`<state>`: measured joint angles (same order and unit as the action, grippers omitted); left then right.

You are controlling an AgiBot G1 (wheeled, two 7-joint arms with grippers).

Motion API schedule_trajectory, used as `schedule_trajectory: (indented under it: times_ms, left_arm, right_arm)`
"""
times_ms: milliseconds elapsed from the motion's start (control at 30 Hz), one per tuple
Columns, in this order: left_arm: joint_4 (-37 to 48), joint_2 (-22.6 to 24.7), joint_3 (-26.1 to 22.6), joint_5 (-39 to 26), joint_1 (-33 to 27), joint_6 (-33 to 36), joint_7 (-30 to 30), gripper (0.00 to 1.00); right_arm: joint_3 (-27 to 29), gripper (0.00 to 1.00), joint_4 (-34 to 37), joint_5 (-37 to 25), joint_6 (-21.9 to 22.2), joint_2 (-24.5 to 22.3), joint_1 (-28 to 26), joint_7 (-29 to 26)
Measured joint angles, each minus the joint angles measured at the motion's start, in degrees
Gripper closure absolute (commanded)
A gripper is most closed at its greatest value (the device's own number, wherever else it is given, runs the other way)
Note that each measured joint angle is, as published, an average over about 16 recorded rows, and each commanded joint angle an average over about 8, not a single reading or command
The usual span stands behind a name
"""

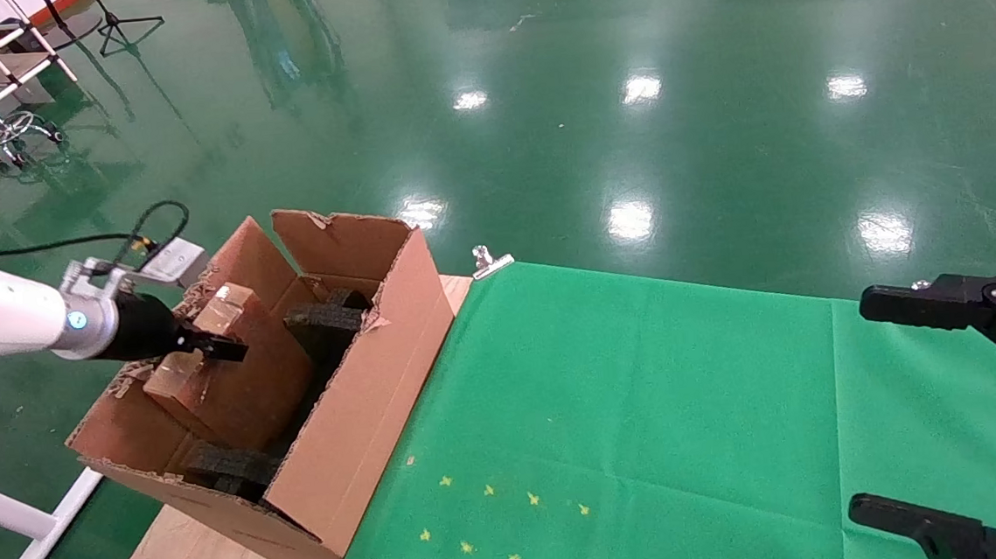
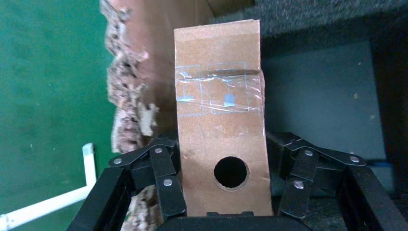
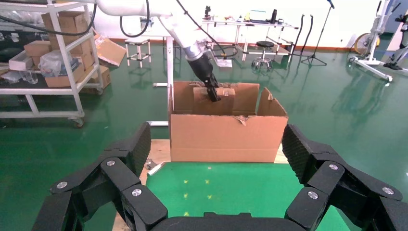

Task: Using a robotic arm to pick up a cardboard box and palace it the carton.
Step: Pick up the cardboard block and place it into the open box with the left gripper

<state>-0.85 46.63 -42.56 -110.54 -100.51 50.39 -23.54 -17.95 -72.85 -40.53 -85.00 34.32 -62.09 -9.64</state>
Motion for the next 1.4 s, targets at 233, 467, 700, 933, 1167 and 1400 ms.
schedule_trajectory:
  times_ms: [233,467,700,933,1167,1400]
  left_arm:
    - [0.65,1.23,0.11,0.16,3.06,-2.46,0.48,1.0]
    - [1.09,2.32,0.17,0.24,5.37,-4.41,0.38,1.0]
    - [1.17,3.01,0.31,0.44,6.78,-5.81,0.24,0.61]
    - [1.11,3.26,0.45,0.65,7.32,-6.42,0.23,0.0]
    - [1.1,3.27,0.46,0.69,7.41,-6.4,0.26,0.0]
    - [1.14,3.2,0.39,0.55,7.37,-6.09,0.28,0.0]
  right_arm:
    - [-0.01,0.0,0.0,0.01,0.01,-0.01,0.0,0.01]
    - [-0.03,0.0,0.0,0.02,0.01,-0.01,-0.01,0.01]
    - [-0.03,0.0,0.01,0.03,0.02,-0.02,0.0,0.02]
    - [-0.04,0.0,0.01,0.03,0.03,-0.02,0.0,0.02]
    - [-0.04,0.0,0.02,0.04,0.04,-0.02,0.0,0.03]
    - [-0.04,0.0,0.02,0.04,0.04,-0.02,0.0,0.03]
